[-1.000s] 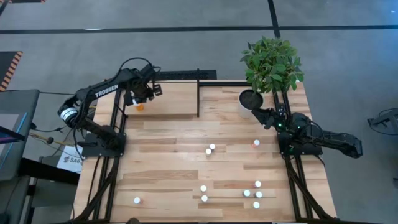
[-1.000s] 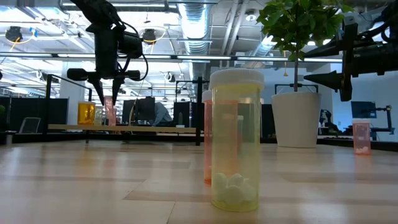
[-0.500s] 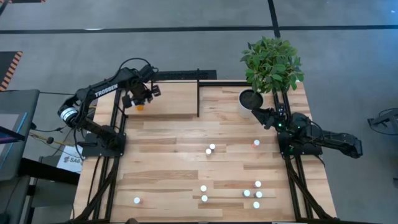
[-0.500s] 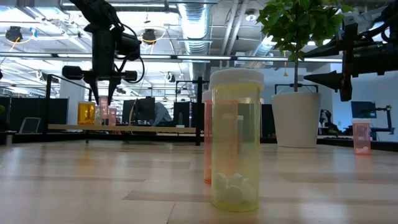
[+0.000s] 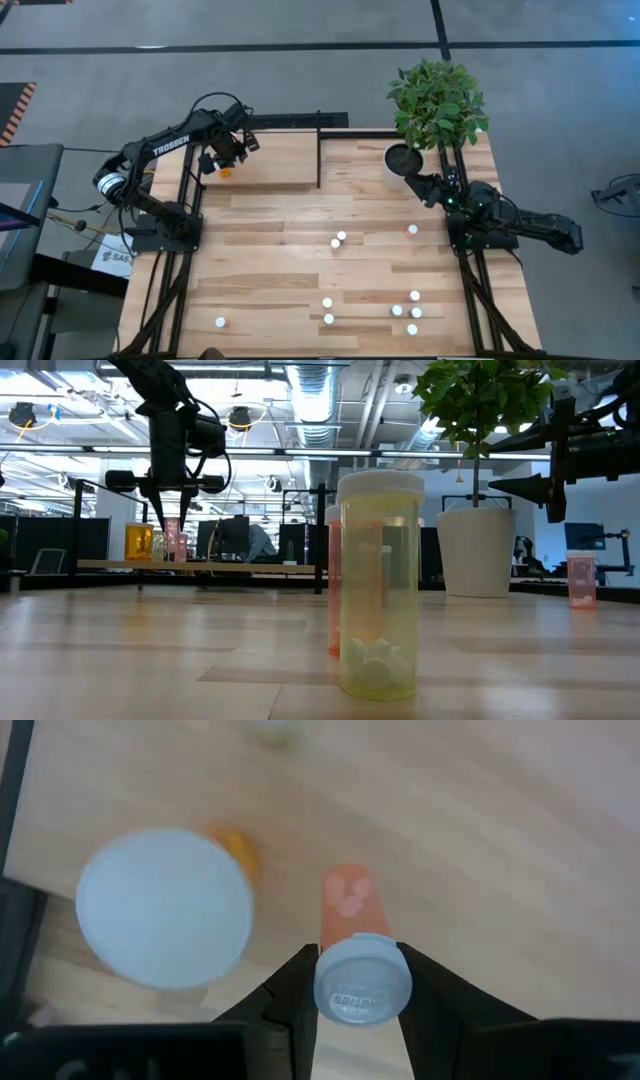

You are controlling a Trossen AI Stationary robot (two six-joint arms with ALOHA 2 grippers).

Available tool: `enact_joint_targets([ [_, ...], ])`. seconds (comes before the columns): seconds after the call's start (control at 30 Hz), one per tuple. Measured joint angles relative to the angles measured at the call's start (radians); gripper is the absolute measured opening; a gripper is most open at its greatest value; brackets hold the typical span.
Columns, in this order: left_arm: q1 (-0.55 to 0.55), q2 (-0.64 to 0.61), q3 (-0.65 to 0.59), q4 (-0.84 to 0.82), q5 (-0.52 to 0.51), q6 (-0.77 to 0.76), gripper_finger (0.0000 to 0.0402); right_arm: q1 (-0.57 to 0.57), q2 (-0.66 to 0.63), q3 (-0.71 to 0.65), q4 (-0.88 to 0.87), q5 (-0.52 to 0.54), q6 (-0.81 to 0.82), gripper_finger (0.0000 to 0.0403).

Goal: Pick and place medicine bottles onto shelf by color
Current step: Put the pink pill bottle on the shelf

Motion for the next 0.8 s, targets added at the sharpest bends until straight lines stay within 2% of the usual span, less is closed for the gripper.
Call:
enact_joint_targets([
  [0.37, 0.044, 0.007, 0.0, 0.017, -0.024, -0.003, 0.0096, 0.0, 0.0, 0.0, 0.0, 0.0, 0.0, 0.0302],
  [0.6, 0.067, 0.081, 0.01, 0.021, 0.047, -0.014, 0.0096, 0.0, 0.0, 0.0, 0.0, 0.0, 0.0, 0.0302],
  [0.8, 0.088, 0.133, 0.08, -0.013, 0.05, 0.002, 0.0096, 0.0, 0.0, 0.0, 0.0, 0.0, 0.0, 0.0302],
])
